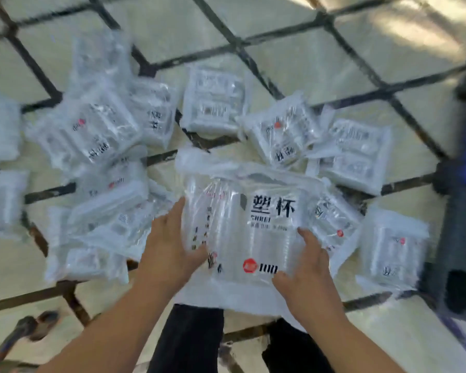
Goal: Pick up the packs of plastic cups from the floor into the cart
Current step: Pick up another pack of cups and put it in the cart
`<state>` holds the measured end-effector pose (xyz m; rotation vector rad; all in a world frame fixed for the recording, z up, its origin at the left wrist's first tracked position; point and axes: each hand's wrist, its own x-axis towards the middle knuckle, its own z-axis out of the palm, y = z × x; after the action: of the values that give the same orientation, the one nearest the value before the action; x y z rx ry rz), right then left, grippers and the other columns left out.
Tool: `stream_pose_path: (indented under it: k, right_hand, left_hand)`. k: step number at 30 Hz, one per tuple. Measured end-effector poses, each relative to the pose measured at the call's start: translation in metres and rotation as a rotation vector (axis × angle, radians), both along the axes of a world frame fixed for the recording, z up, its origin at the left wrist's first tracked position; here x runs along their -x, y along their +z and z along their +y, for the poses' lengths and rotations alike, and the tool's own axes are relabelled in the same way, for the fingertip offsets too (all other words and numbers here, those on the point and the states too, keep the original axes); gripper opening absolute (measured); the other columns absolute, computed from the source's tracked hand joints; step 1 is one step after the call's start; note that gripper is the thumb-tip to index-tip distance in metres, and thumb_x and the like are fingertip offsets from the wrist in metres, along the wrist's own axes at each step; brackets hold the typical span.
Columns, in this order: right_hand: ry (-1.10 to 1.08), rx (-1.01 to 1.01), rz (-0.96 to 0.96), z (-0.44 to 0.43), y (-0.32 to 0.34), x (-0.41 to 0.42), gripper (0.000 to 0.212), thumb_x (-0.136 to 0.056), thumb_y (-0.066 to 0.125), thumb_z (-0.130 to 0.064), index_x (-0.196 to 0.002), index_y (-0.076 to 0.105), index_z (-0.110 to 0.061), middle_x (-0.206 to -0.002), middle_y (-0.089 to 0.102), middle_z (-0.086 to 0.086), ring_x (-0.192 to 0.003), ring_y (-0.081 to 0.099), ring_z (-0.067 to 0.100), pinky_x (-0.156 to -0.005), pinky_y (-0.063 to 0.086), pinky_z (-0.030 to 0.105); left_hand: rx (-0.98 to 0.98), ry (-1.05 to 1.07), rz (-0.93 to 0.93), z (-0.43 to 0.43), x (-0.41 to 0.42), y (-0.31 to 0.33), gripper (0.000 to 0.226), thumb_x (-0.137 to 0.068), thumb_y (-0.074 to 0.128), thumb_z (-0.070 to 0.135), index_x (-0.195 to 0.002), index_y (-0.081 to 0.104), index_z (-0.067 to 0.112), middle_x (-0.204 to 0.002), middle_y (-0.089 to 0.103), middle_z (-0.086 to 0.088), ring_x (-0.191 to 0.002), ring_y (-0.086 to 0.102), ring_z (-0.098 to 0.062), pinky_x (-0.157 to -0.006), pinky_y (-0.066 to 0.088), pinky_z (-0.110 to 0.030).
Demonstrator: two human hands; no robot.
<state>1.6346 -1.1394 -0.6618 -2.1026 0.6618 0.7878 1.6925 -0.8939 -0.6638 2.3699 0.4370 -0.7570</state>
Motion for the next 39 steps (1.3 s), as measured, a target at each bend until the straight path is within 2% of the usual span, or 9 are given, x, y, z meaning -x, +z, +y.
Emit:
stream_pose_path:
  k: [3,8,14,18,23,26,31,36,39]
  right_hand:
    - [0.142,-0.035,-0.092,-0.014,0.116,-0.007,0.091,-0.084,0.068,-0.019,-0.15,0.011,-0.044,-0.15,0.021,-0.005,-0.117,0.032,0.006,-0.093,0.032,0.026]
    - [0.369,-0.017,-0.206,-0.026,0.258,-0.005,0.092,-0.082,0.069,-0.026,-0.149,0.009,-0.045,-0.146,0.025,0.001,-0.123,0.043,0.02,-0.089,0.04,0.032]
    - [0.575,-0.046,-0.351,-0.003,0.35,0.014,0.09,-0.08,0.069,-0.028,-0.147,0.012,-0.047,-0.144,0.031,0.001,-0.117,0.047,0.019,-0.082,0.04,0.032]
    - [0.683,-0.11,-0.381,0.043,0.385,0.036,0.09,-0.078,0.069,-0.019,-0.149,0.017,-0.041,-0.146,0.034,0.004,-0.105,0.04,0.013,-0.084,0.034,0.029]
    - [0.83,-0.154,-0.418,0.113,0.41,0.069,0.09,-0.073,0.073,-0.009,-0.149,0.028,-0.024,-0.144,0.043,0.009,-0.109,0.046,0.024,-0.083,0.036,0.033]
    - [0.952,-0.116,-0.425,0.158,0.418,0.101,0.092,-0.069,0.079,-0.012,-0.147,0.03,-0.019,-0.147,0.043,0.014,-0.123,0.048,0.035,-0.093,0.038,0.037]
    - [1.125,-0.116,-0.453,0.265,0.432,0.162,0.098,-0.067,0.08,-0.023,-0.15,0.027,-0.021,-0.154,0.033,0.008,-0.136,0.037,0.028,-0.107,0.037,0.043]
    - [1.32,-0.144,-0.491,0.405,0.426,0.253,0.087,-0.079,0.071,-0.009,-0.151,0.025,-0.023,-0.15,0.038,0.011,-0.122,0.047,0.029,-0.077,0.037,0.032]
    - [1.404,-0.177,-0.486,0.482,0.416,0.324,0.087,-0.077,0.072,-0.009,-0.151,0.029,-0.023,-0.151,0.038,0.008,-0.117,0.048,0.024,-0.079,0.039,0.031]
  left_hand:
    - [0.002,0.099,-0.033,-0.007,0.021,0.114,0.103,-0.078,0.078,0.039,-0.154,0.009,0.042,-0.153,0.03,-0.004,-0.138,0.031,-0.021,-0.109,0.034,-0.041]
    - [-0.008,0.276,-0.168,-0.017,0.076,0.253,0.104,-0.076,0.08,0.039,-0.155,0.012,0.038,-0.152,0.031,-0.006,-0.138,0.032,-0.023,-0.109,0.032,-0.042]
    - [-0.039,0.449,-0.265,-0.001,0.15,0.347,0.101,-0.08,0.077,0.041,-0.156,0.011,0.037,-0.151,0.031,-0.011,-0.136,0.035,-0.027,-0.103,0.037,-0.043]
    - [-0.097,0.55,-0.297,0.03,0.196,0.392,0.1,-0.082,0.074,0.041,-0.157,0.008,0.036,-0.149,0.035,-0.008,-0.131,0.04,-0.025,-0.087,0.036,-0.032]
    - [-0.173,0.687,-0.346,0.085,0.266,0.422,0.1,-0.075,0.072,0.047,-0.153,0.011,0.041,-0.146,0.035,-0.005,-0.131,0.04,-0.027,-0.099,0.044,-0.04]
    - [-0.177,0.764,-0.344,0.12,0.317,0.425,0.102,-0.073,0.074,0.048,-0.153,0.01,0.043,-0.144,0.036,-0.005,-0.128,0.043,-0.027,-0.101,0.046,-0.045]
    - [-0.168,0.921,-0.381,0.2,0.409,0.415,0.103,-0.074,0.076,0.048,-0.151,0.008,0.045,-0.143,0.038,-0.006,-0.127,0.044,-0.027,-0.101,0.045,-0.043]
    - [-0.178,1.104,-0.39,0.297,0.532,0.399,0.105,-0.075,0.073,0.046,-0.154,0.004,0.041,-0.147,0.034,-0.008,-0.132,0.037,-0.03,-0.103,0.04,-0.042]
    - [-0.166,1.207,-0.336,0.351,0.618,0.386,0.108,-0.072,0.072,0.051,-0.153,0.001,0.043,-0.145,0.035,-0.008,-0.131,0.038,-0.03,-0.103,0.043,-0.048]
